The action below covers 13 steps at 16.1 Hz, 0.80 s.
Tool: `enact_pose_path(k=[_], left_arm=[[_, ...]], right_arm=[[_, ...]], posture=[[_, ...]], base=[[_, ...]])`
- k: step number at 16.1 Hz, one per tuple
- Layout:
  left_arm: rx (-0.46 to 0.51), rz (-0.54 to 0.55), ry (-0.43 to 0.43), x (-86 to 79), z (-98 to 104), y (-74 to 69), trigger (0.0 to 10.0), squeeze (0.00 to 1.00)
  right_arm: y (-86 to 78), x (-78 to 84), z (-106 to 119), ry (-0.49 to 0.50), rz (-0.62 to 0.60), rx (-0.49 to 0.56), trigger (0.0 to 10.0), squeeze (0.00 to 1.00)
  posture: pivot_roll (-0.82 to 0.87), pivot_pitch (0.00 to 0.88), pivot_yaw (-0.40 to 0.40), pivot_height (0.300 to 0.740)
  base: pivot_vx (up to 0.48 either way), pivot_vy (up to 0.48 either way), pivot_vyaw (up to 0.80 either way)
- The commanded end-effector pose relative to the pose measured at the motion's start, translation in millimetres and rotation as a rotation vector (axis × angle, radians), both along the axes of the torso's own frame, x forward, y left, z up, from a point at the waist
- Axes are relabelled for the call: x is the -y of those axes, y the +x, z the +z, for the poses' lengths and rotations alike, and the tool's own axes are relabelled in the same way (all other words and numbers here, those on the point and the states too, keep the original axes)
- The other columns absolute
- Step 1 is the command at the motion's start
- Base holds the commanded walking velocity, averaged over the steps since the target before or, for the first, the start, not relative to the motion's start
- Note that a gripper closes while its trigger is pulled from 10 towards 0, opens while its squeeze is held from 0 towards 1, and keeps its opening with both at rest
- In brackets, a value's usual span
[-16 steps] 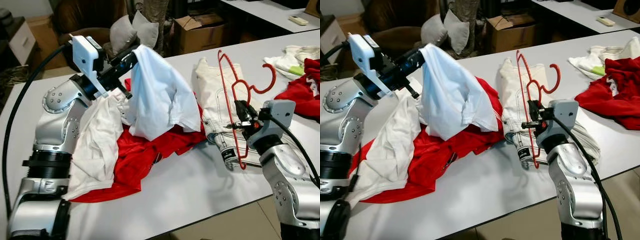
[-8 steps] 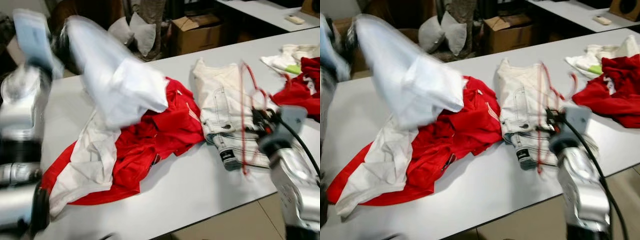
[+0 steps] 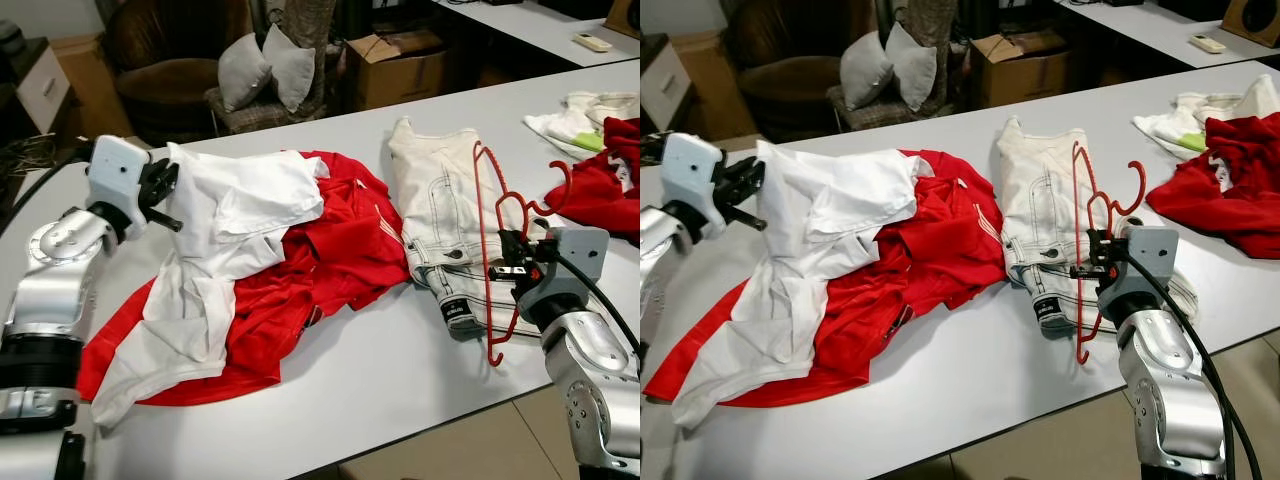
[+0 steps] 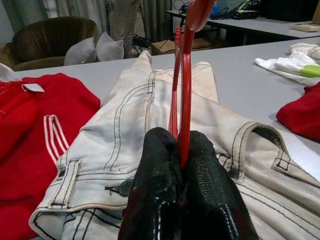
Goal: Hang hanger
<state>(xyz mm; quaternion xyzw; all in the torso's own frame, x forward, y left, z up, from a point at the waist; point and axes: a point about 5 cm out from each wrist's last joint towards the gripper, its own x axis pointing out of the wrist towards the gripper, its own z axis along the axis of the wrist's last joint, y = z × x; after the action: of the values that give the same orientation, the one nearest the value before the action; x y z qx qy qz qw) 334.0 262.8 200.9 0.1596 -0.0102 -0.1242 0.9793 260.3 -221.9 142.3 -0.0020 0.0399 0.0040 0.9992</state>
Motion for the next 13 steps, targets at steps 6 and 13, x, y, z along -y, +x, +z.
enact_pose_path(k=[6,13], left_arm=[[-0.436,-0.06,0.35,-46.5,-11.0,-29.5,10.0,1.0],[-0.209,-0.5,0.101,24.0,24.8,-26.0,10.0,1.0]], right_arm=[[4.7,-4.6,3.0,-0.01,0.035,0.008,10.0,0.0],[3.2,-4.3,4.6,-0.005,0.026,0.012,10.0,0.0]], posture=[[-0.18,0.0,0.069,0.74],[-0.19,0.0,0.078,0.74]], base=[[0.0,0.0,0.0],[0.0,0.0,0.0]])
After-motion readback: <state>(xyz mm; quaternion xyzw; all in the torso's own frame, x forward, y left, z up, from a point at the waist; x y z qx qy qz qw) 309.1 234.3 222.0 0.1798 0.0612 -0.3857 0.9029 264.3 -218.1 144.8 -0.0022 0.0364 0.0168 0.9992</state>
